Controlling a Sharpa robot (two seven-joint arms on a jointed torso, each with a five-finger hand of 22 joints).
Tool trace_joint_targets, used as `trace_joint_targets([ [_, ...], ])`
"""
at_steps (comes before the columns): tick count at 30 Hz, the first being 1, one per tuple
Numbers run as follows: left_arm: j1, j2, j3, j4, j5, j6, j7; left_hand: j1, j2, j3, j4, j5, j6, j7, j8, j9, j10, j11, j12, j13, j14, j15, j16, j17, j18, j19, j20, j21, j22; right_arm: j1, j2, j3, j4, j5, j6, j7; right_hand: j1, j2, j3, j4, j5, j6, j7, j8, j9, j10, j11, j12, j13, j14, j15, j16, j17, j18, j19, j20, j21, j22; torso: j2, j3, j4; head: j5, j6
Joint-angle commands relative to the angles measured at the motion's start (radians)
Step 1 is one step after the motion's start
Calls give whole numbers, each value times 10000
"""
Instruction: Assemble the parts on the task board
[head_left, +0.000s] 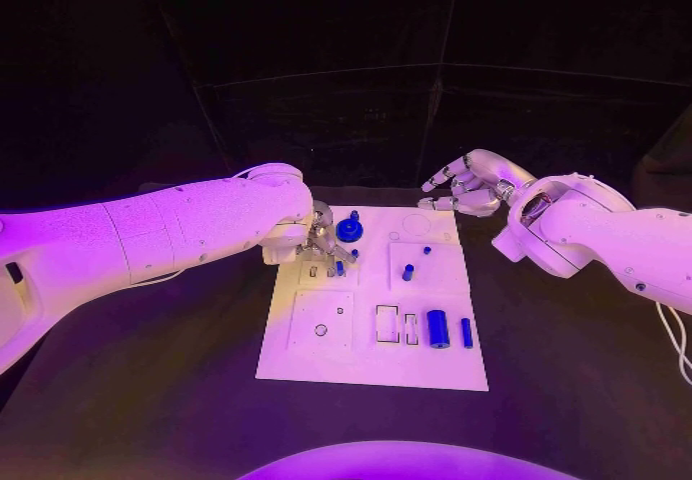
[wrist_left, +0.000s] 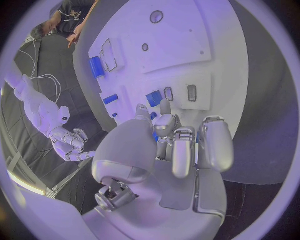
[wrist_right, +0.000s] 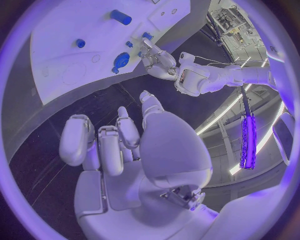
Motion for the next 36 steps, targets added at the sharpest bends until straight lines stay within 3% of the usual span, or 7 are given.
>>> trace_joint_targets([
  [1,5,24,-7,-12,-65,269,-104,97,5,-8,-82,-9,-79,-11,71,21,-40,-16,44,13,1038,-11,30,2633,-62,-26,41,44,26,22,16,7,-1,-47,86,-6,95,-2,-61,-5,81,50,-6,68,-12,-48,9,-36,-4,647,-44,-33,940,164,-90,0,-35,-15,1,2,-5,-1,-16],
  [19,-10,56,-29,0,-64,240,6,399,105,149,-235,-3,-146,-9,172,135,-38,-14,69,31,1038,-5,30,2633,-57,-49,53,43,29,21,59,7,-49,-53,148,-23,156,19,-78,-26,173,52,-12,84,-17,-51,3,-46,-19,648,-51,-39,939,165,-85,-8,-44,-21,3,-2,0,-26,-56],
  [28,-11,64,-30,23,-64,171,163,1345,465,988,-804,5,-302,-60,226,250,-70,-61,49,17,1038,-40,30,2633,-45,-86,32,29,16,21,87,6,-85,-53,183,-24,184,30,-80,-37,209,52,-13,90,-18,-43,0,-36,-12,649,-54,-42,937,164,-82,-11,-46,-21,10,0,-2,-36,-75],
  [33,-12,41,-30,49,-60,159,273,2185,653,1801,-1319,25,-464,-136,85,206,-147,-136,-34,-25,1038,-103,30,2633,-40,-101,-23,21,16,21,97,6,-95,-53,217,-28,207,39,-83,-46,240,51,-14,95,-20,-43,-3,-37,-16,651,-56,-39,945,163,-77,-13,-46,-16,6,-4,1,-38,-99],
  [34,-12,32,-30,57,-49,160,290,2298,651,1961,-1392,65,-488,-137,48,189,-166,-142,-56,-35,1038,-108,30,2633,-40,-103,-33,21,19,21,99,6,-97,-56,232,-35,208,39,-83,-46,242,51,-15,95,-20,-31,-3,-20,1,653,-57,-35,953,162,-76,-13,-45,-13,7,-4,2,-41,-102],
  [36,-13,11,-30,80,-22,155,314,2475,560,2342,-1520,474,-543,-121,-50,142,-215,-134,-118,-71,1038,-110,30,2633,-40,-109,-45,16,19,21,102,6,-98,-68,253,-47,211,41,-84,-47,248,51,-15,96,-20,13,-3,45,63,659,-57,-23,977,159,-68,-14,-38,3,4,-1,-1,-44,-109],
])
